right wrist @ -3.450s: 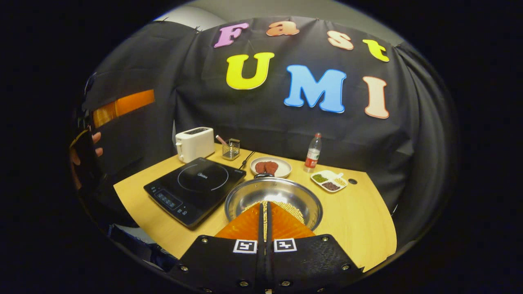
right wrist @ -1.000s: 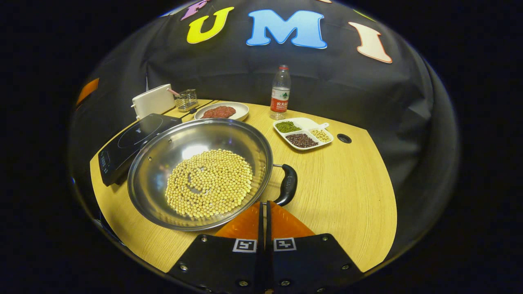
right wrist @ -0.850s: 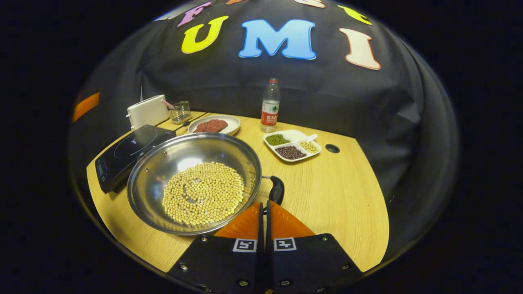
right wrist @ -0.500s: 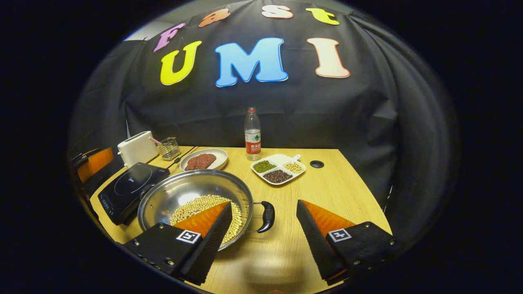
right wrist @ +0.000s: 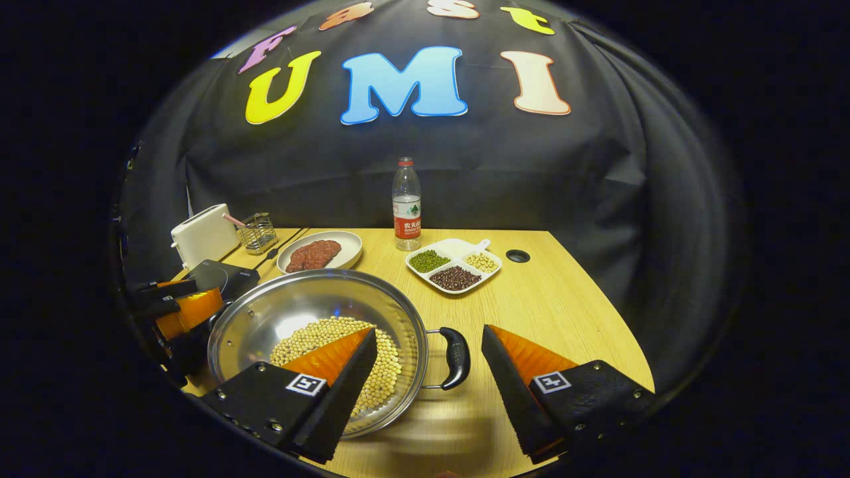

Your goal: First push the handle of the pot to place it horizontally, then grasp the pot with both hands and set it on the induction cooktop.

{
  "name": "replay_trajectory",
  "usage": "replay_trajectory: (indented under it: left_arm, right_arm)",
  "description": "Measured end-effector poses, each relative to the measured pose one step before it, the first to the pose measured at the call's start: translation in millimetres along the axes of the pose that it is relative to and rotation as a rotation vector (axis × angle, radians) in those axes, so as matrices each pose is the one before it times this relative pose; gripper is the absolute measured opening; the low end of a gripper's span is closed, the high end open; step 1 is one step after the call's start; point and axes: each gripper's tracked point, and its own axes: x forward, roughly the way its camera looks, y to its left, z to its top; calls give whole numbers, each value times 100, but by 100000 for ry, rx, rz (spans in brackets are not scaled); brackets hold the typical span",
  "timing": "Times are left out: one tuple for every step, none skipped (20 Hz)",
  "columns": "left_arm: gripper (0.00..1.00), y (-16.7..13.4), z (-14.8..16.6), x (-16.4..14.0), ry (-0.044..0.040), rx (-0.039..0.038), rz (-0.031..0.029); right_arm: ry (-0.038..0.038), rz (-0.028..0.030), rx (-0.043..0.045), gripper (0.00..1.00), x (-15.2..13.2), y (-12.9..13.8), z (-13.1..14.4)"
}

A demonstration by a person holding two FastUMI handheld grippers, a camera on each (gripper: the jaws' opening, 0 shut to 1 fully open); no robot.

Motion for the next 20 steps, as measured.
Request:
replay_trajectory:
  left_arm:
    - [97, -147, -761, 617, 2728, -500, -767]
    - [98, -159, -621, 432, 2048, -537, -1025]
    - [98, -80, -535, 457, 1837, -446, -445]
    - [98, -124, -539, 403, 1849, -181, -890]
    - [100, -64, -377, 423, 1684, -7, -292]
    - [98, -47, -535, 351, 1718, 300, -222]
    - [98, 22, -364, 295, 1386, 387, 226]
    - [97, -8, -113, 308, 1052, 834, -88]
    - [99, 7, -201, 291, 1303, 638, -262]
    - [86, -226, -263, 177, 1093, 168, -417]
    - [88, -270, -149, 269, 557, -34, -926]
    - [87, -75, -126, 58, 797, 98, 68]
    - [85, -8, -22, 422, 127, 72, 97]
    - [89, 102, -126, 21, 340, -274, 224]
    - [88, 52, 148, 90, -499, 232, 228]
    - [84, 40, 33, 116, -22, -5, -95]
    - [83, 58, 108, 245, -413, -431, 530]
    - [82, 120, 11, -64, 123, -493, 544]
    - [80, 146, 100, 240, 419, -160, 675]
    - [79, 51, -61, 27, 239, -255, 568]
  right_arm:
    - [1355, -790, 453, 97, 420, -17, -339]
    - [1434, -609, 913, 98, 419, 17, -328]
    - [1258, -335, 741, 98, 356, 26, -213]
    - [1242, -515, 647, 98, 309, -83, -337]
    - [1229, -424, 394, 98, 279, -83, -319]
    - [1256, -778, 140, 98, 369, -138, -327]
    - [1137, -588, 88, 98, 278, -110, -250]
    - [1039, -422, 288, 98, 295, 82, -247]
    - [1076, 485, 476, 98, 265, 99, -189]
    - [630, -1407, 171, 97, 253, -165, -157]
    - [1247, -340, 65, 90, 169, -156, -169]
    - [677, -1292, -8, 88, 323, -149, -193]
    - [407, -1444, 103, 83, 54, -348, -50]
    - [944, -225, 583, 77, 138, 41, -229]
    - [1312, -853, 254, 75, 180, -93, -248]
    - [1223, -1009, -573, 75, -501, -227, -218]
    - [-1921, -630, -228, 65, 654, 17, 324]
    - [838, 169, -747, 65, -180, 165, -361]
    - [-343, -327, -512, 61, -175, 4, 346]
    - [203, 123, 441, 61, 44, 7, -169]
